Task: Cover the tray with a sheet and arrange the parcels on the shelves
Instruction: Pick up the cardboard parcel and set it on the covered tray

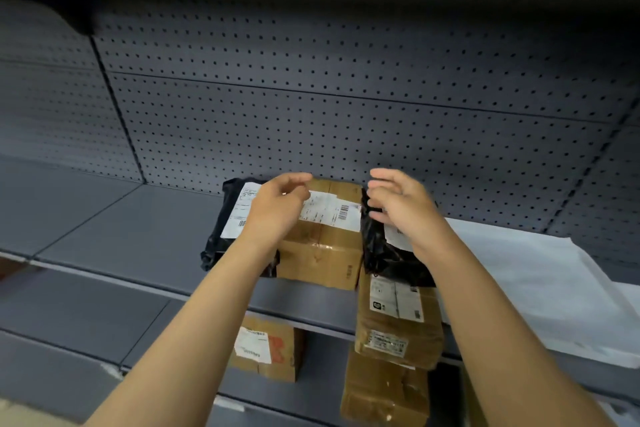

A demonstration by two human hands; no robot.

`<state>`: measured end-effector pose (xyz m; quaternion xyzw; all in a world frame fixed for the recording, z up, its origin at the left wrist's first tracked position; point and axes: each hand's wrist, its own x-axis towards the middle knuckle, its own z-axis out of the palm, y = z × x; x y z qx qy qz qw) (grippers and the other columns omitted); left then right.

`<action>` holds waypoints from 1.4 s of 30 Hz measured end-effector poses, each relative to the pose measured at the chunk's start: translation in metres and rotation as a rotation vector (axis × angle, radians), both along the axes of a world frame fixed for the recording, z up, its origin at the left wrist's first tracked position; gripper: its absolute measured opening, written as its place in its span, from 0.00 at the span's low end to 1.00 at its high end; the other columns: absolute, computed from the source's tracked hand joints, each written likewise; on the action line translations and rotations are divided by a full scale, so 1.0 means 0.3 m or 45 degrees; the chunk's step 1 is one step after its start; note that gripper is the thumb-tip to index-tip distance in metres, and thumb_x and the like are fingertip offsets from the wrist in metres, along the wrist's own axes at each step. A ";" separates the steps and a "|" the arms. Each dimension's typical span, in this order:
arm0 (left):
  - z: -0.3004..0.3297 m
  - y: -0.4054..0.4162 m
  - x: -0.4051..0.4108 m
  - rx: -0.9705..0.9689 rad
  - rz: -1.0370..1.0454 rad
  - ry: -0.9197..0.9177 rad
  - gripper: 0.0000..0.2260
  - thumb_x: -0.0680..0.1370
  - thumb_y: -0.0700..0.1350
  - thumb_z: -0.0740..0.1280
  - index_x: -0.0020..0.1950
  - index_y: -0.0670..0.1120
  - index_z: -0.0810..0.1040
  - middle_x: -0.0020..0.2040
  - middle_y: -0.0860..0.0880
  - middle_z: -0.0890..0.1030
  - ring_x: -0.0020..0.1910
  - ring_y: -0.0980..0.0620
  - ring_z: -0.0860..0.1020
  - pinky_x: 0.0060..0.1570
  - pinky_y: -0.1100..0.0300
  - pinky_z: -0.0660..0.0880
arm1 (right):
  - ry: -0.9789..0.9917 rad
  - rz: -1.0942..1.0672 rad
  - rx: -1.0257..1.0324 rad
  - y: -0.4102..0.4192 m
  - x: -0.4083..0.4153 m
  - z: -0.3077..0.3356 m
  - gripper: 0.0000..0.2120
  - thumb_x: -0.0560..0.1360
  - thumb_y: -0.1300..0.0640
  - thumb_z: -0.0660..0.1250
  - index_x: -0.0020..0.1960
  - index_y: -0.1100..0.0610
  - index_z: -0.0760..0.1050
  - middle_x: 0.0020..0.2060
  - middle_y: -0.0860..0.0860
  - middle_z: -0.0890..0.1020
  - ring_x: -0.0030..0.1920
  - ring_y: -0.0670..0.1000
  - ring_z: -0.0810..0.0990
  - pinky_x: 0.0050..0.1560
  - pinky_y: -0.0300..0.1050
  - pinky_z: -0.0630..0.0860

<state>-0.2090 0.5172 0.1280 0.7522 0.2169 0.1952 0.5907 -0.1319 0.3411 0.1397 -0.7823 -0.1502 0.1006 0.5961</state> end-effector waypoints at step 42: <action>0.106 0.234 0.141 -0.098 -0.079 -0.120 0.11 0.81 0.43 0.63 0.61 0.50 0.80 0.41 0.52 0.81 0.40 0.52 0.79 0.42 0.62 0.74 | -0.101 -0.170 -0.337 0.114 0.059 0.181 0.12 0.77 0.54 0.67 0.59 0.47 0.83 0.47 0.40 0.80 0.43 0.37 0.74 0.40 0.34 0.70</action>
